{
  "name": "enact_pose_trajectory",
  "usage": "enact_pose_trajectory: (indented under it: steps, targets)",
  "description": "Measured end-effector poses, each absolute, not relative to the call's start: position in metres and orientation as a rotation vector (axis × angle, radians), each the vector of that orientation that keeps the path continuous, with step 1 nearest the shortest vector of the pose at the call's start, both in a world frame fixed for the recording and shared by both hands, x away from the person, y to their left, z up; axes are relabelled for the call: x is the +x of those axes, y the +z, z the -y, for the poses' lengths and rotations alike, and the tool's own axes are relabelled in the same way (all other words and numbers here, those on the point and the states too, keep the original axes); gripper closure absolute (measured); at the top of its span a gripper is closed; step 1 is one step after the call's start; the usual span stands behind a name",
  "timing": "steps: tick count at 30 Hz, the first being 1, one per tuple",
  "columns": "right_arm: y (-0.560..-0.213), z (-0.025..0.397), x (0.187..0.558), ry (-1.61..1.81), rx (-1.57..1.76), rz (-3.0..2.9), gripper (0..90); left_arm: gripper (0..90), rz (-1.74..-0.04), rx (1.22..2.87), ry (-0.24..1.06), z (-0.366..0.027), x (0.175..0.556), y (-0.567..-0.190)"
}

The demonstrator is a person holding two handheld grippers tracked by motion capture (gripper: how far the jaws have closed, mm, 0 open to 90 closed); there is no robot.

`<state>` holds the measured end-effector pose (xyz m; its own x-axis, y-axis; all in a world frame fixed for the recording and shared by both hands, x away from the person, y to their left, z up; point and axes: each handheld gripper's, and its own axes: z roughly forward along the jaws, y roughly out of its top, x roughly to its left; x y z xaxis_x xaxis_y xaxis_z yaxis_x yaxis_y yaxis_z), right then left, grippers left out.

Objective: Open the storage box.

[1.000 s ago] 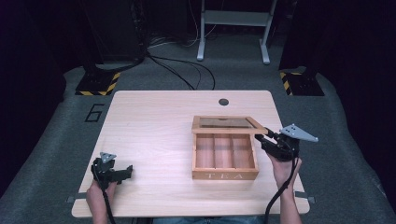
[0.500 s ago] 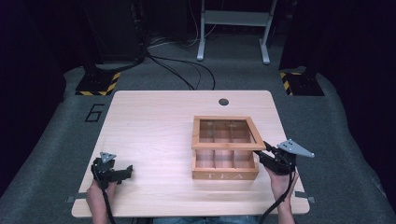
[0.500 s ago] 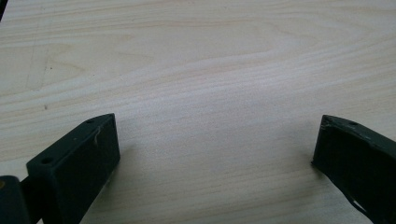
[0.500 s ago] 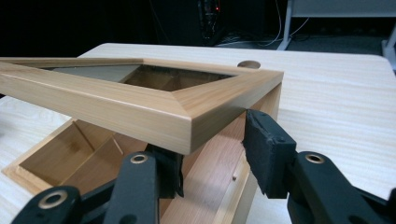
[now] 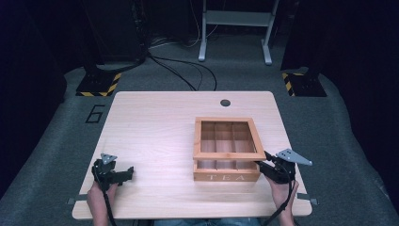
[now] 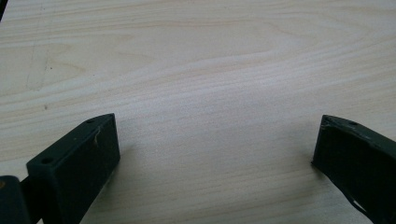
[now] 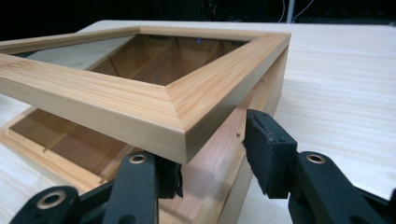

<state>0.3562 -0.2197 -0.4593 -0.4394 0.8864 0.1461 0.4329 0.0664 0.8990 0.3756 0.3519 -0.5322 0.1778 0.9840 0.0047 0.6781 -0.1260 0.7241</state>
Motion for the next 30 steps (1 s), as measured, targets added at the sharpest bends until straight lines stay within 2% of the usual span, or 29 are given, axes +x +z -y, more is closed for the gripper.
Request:
enact_pose_trajectory:
  steps: [10, 19, 23, 27, 30]
  targets:
    - [-0.472, 0.219, 0.352, 1.265, 1.335, -1.945, 55.7, 0.4, -1.563, 1.868, 0.677, -0.351, 0.376, -0.532]
    - [-0.471, 0.221, 0.347, 1.256, 1.380, -1.960, 45.1, 0.5, -1.563, 1.869, 0.676, -0.352, 0.375, -0.532]
    - [-0.472, 0.223, 0.343, 1.235, 1.392, -1.981, 39.1, 0.5, -1.563, 1.869, 0.676, -0.352, 0.375, -0.532]
    - [-0.476, 0.226, 0.334, 1.148, 1.402, -2.058, 22.2, 0.5, -1.563, 1.869, 0.676, -0.352, 0.375, -0.532]
    - [-0.487, 0.227, 0.327, 1.151, 1.393, -2.090, 15.3, 0.5, -1.562, 1.872, 0.675, -0.352, 0.375, -0.532]
